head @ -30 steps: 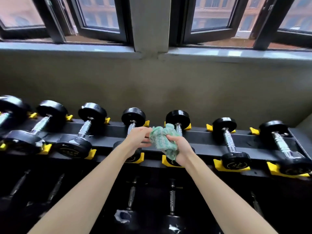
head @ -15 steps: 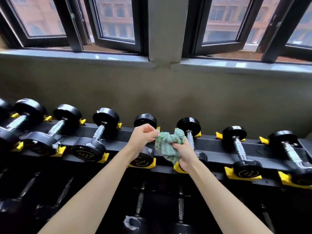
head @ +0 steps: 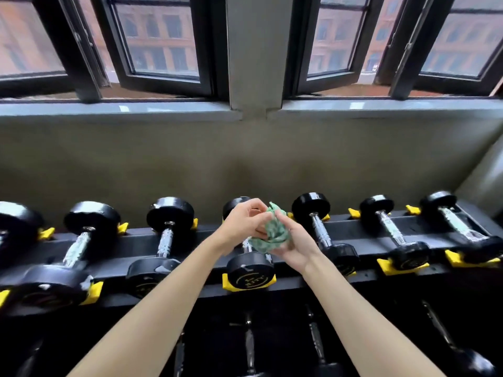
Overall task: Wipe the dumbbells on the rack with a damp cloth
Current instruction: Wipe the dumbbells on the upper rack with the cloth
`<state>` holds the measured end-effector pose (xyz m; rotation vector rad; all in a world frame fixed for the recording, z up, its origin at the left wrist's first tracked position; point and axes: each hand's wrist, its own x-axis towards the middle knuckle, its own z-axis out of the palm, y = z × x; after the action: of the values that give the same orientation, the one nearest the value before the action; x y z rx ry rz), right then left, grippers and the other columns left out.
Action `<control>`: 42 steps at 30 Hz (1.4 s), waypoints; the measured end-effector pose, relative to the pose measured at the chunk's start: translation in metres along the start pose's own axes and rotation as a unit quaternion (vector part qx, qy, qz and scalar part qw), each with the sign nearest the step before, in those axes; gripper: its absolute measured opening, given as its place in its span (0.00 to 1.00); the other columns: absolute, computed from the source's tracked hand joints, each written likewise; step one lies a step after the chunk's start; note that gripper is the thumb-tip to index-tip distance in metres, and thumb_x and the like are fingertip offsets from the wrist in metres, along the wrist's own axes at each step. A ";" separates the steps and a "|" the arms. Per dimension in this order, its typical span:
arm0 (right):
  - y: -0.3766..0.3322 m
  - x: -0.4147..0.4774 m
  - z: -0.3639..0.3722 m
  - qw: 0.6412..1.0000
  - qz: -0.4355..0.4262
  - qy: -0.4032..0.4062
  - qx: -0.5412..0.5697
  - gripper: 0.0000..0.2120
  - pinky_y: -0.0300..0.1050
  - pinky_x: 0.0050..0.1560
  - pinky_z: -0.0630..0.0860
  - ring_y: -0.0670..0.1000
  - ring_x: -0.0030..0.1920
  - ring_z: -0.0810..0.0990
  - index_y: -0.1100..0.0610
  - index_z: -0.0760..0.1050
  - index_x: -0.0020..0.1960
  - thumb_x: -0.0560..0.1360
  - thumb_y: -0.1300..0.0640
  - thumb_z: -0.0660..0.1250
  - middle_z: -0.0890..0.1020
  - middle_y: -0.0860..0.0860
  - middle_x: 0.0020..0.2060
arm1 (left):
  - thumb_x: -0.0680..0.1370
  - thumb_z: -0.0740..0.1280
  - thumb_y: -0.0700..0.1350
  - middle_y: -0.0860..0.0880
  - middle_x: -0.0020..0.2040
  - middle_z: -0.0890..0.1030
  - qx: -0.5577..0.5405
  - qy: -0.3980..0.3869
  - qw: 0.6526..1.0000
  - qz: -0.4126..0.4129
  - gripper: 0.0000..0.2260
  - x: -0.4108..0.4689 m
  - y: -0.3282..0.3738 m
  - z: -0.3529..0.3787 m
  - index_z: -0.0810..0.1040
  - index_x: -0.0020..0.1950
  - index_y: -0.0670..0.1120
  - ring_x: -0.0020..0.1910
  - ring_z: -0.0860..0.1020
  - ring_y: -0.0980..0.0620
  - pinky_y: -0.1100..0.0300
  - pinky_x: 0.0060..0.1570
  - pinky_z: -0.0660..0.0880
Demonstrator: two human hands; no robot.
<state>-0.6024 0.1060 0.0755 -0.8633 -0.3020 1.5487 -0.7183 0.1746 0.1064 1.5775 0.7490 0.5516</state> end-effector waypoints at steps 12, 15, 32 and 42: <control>0.004 0.008 0.006 0.998 -0.062 0.006 0.033 0.09 0.44 0.39 0.82 0.51 0.41 0.85 0.63 0.75 0.53 0.77 0.67 0.58 0.85 0.56 0.43 | 0.81 0.60 0.44 0.46 0.41 0.77 0.007 0.221 0.975 -0.024 0.08 0.022 -0.015 -0.029 0.70 0.41 0.47 0.40 0.76 0.48 0.52 0.38 0.75; 0.003 0.014 0.006 0.996 -0.073 0.001 0.052 0.09 0.43 0.39 0.82 0.51 0.41 0.85 0.63 0.75 0.54 0.77 0.65 0.58 0.85 0.56 0.43 | 0.80 0.61 0.45 0.48 0.38 0.77 0.015 0.146 0.986 -0.079 0.07 0.025 -0.014 -0.022 0.70 0.42 0.46 0.33 0.76 0.53 0.60 0.29 0.74; 0.021 0.038 -0.094 0.950 -0.076 0.254 -0.165 0.11 0.45 0.38 0.77 0.51 0.40 0.79 0.58 0.74 0.53 0.78 0.70 0.58 0.79 0.52 0.42 | 0.75 0.58 0.33 0.48 0.49 0.74 0.182 0.122 0.960 -0.172 0.09 0.045 -0.089 -0.010 0.71 0.49 0.46 0.52 0.73 0.47 0.58 0.46 0.74; 0.073 0.084 -0.148 0.879 0.064 0.336 -0.334 0.13 0.48 0.36 0.69 0.54 0.34 0.72 0.57 0.73 0.36 0.75 0.63 0.54 0.75 0.54 0.33 | 0.67 0.72 0.39 0.49 0.54 0.74 0.426 -0.084 0.887 -0.157 0.22 0.017 -0.143 -0.028 0.69 0.57 0.45 0.51 0.72 0.49 0.57 0.49 0.70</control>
<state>-0.5524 0.1279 -0.1015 -1.9341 -0.2687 1.1581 -0.7483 0.2130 -0.0323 2.1992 1.1731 -0.2094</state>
